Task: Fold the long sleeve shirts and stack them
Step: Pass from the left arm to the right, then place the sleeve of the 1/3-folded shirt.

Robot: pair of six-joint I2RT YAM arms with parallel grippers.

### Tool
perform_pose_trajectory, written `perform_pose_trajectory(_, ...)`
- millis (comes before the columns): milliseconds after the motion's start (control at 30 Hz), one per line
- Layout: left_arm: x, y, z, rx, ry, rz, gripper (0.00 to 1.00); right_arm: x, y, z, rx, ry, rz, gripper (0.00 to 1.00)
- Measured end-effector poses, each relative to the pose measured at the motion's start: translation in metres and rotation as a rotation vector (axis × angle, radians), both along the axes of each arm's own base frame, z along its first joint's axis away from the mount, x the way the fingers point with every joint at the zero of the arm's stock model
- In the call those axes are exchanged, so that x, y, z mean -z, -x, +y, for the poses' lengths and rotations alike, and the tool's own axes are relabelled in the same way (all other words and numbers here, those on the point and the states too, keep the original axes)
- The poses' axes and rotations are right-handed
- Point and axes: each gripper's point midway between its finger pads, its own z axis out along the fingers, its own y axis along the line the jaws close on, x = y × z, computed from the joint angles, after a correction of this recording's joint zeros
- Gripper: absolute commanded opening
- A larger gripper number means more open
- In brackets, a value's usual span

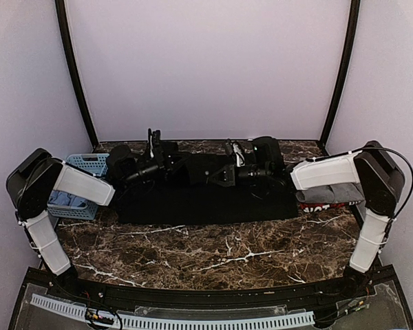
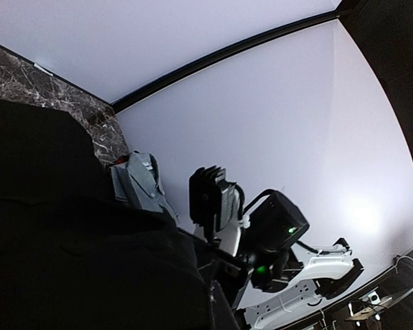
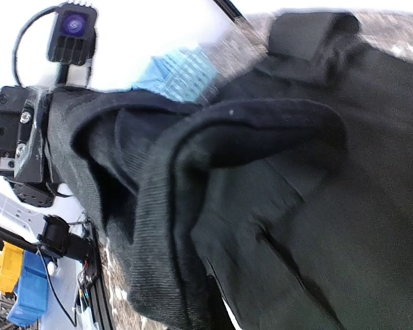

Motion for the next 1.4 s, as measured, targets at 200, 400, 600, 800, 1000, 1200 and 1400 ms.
perform_pose_trajectory(200, 0.036, 0.021, -0.009, 0.027, -0.134, -0.001, 0.36, 0.005, 0.003, -0.026, 0.001, 0.209, 0.042, 0.00)
perform_pose_trajectory(400, 0.075, 0.058, -0.012, 0.077, -0.290, 0.004, 0.57, 0.035, 0.014, -0.071, -0.019, 0.392, 0.133, 0.00)
perform_pose_trajectory(600, 0.081, 0.074, 0.000, 0.050, -0.429, -0.050, 0.58, 0.064, 0.027, -0.104, -0.062, 0.507, 0.228, 0.00)
perform_pose_trajectory(800, 0.074, 0.071, 0.023, -0.050, -0.555, -0.121, 0.59, 0.075, 0.040, -0.121, -0.104, 0.564, 0.265, 0.00)
perform_pose_trajectory(1000, 0.084, 0.068, 0.034, -0.086, -0.636, -0.128, 0.59, 0.086, 0.039, -0.147, -0.067, 0.600, 0.314, 0.00)
perform_pose_trajectory(1200, 0.091, 0.069, 0.037, -0.083, -0.670, -0.123, 0.59, 0.095, 0.024, -0.175, 0.010, 0.624, 0.345, 0.05)
perform_pose_trajectory(1400, 0.094, 0.070, 0.037, -0.080, -0.680, -0.117, 0.59, 0.108, 0.014, -0.189, 0.044, 0.637, 0.378, 0.19)
